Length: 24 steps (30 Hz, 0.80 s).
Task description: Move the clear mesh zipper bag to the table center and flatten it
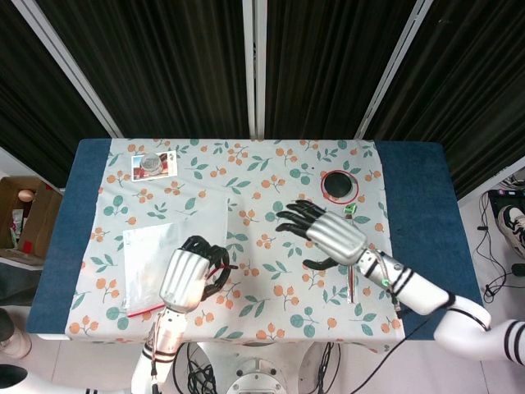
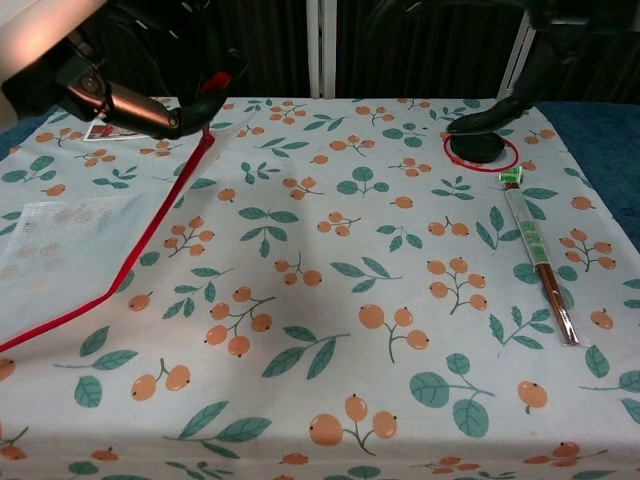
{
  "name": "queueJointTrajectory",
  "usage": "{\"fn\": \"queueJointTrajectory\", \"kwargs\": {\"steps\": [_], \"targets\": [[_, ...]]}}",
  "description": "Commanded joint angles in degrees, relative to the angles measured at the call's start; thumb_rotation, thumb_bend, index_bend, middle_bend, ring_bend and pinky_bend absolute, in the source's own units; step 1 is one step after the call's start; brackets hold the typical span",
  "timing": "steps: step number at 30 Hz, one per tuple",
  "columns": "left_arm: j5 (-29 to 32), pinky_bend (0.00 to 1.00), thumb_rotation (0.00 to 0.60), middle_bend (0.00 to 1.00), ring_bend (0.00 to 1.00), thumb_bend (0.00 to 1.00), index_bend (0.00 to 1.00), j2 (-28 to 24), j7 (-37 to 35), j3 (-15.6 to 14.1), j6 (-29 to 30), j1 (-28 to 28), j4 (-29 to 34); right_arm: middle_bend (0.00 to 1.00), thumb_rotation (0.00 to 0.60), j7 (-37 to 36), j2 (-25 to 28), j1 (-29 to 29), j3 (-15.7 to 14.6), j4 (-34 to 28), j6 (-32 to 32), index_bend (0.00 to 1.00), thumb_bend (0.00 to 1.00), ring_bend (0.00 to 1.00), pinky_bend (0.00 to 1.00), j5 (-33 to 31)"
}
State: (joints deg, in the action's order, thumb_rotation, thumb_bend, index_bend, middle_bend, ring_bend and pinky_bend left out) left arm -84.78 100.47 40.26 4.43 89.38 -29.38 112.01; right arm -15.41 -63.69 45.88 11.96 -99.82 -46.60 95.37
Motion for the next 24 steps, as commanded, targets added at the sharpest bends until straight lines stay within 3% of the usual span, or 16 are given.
{"fn": "queueJointTrajectory", "kwargs": {"steps": [1,13,24], "targets": [[-0.3,0.39,0.6,0.65,0.56,0.41,0.69,-0.1,-0.1,0.4,-0.1,0.5,0.3,0.1,0.6,4.5,-4.6,7.1,3.7,0.2,7.6,0.27,0.16,0.0,0.0,-7.0],[-1.4,0.39,0.6,0.66,0.56,0.41,0.69,-1.1,-1.9,2.0,-0.1,2.8,0.6,0.11,0.6,9.0,-15.5,14.9,5.9,6.2,10.1,0.3,0.16,0.0,0.0,-15.6],[-2.1,0.39,0.6,0.66,0.56,0.41,0.7,-1.9,-2.6,2.6,-0.8,4.3,0.8,0.13,0.6,-3.0,-19.2,16.0,4.8,10.1,9.7,0.34,0.18,0.0,0.0,-14.5]]}}
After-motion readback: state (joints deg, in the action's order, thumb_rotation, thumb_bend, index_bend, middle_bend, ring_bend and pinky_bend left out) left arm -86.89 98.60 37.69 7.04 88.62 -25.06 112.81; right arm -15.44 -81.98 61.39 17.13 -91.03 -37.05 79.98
